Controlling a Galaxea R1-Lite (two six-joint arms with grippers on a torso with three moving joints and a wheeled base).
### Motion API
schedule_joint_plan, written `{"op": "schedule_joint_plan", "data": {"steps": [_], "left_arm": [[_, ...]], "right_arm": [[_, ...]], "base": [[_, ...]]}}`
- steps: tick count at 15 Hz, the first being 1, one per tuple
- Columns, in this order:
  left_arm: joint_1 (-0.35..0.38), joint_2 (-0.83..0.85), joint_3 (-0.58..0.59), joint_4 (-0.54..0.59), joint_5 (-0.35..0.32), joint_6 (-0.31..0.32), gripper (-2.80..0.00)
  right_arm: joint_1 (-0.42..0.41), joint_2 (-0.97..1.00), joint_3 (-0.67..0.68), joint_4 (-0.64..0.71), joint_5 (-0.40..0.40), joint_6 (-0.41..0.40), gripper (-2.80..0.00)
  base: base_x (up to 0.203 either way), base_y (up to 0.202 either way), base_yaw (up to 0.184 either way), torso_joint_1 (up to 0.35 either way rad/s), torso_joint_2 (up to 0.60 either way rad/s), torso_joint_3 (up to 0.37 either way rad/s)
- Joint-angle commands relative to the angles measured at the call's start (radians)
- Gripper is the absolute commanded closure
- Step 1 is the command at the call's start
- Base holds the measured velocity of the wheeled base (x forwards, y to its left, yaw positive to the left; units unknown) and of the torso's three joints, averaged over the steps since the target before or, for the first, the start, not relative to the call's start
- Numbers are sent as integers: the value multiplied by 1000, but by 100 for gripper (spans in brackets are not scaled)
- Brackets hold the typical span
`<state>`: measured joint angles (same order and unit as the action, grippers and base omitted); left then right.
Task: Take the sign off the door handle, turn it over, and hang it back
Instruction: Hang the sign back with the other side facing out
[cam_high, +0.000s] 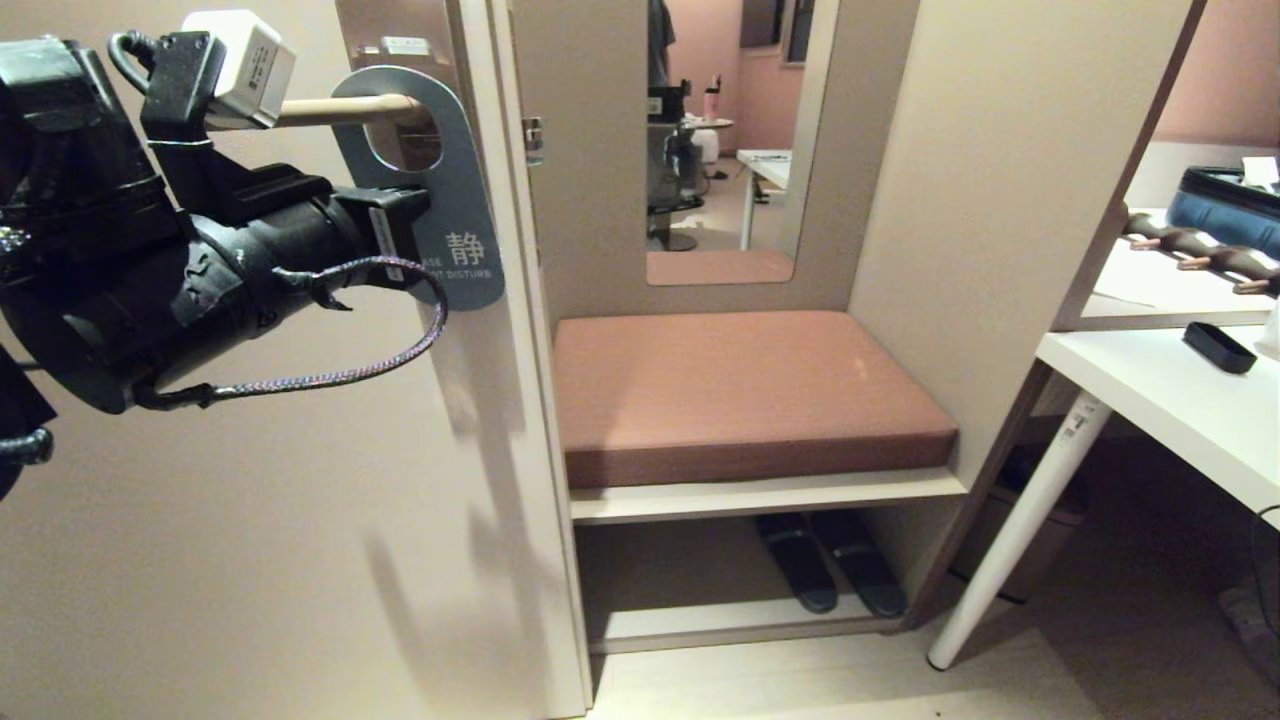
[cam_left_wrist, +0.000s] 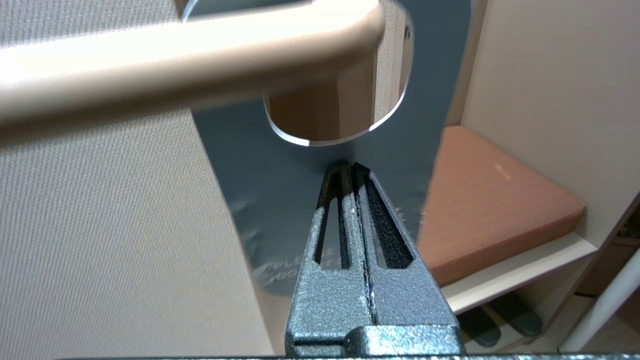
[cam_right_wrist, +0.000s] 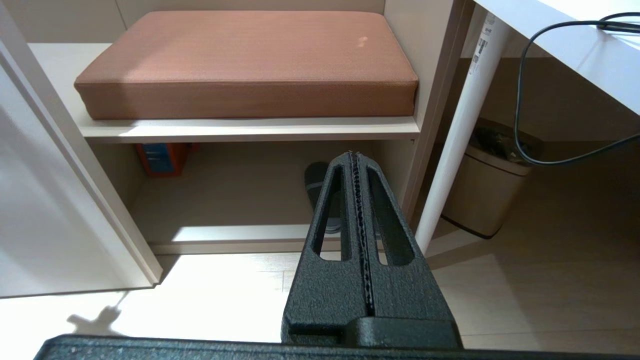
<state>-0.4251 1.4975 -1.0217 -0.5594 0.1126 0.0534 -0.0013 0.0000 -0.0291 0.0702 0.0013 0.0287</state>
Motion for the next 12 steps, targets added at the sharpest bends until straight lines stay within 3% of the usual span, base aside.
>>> {"op": "schedule_joint_plan", "data": {"steps": [1, 12], "left_arm": [[0, 23, -18, -4, 1, 0, 0], [1, -13, 1, -1, 4, 1, 0]], "right_arm": [[1, 0, 0, 0, 0, 0, 0], [1, 0, 0, 0, 0, 0, 0]], "base": [[0, 0, 0, 0, 0, 0], [0, 0, 0, 0, 0, 0]]}}
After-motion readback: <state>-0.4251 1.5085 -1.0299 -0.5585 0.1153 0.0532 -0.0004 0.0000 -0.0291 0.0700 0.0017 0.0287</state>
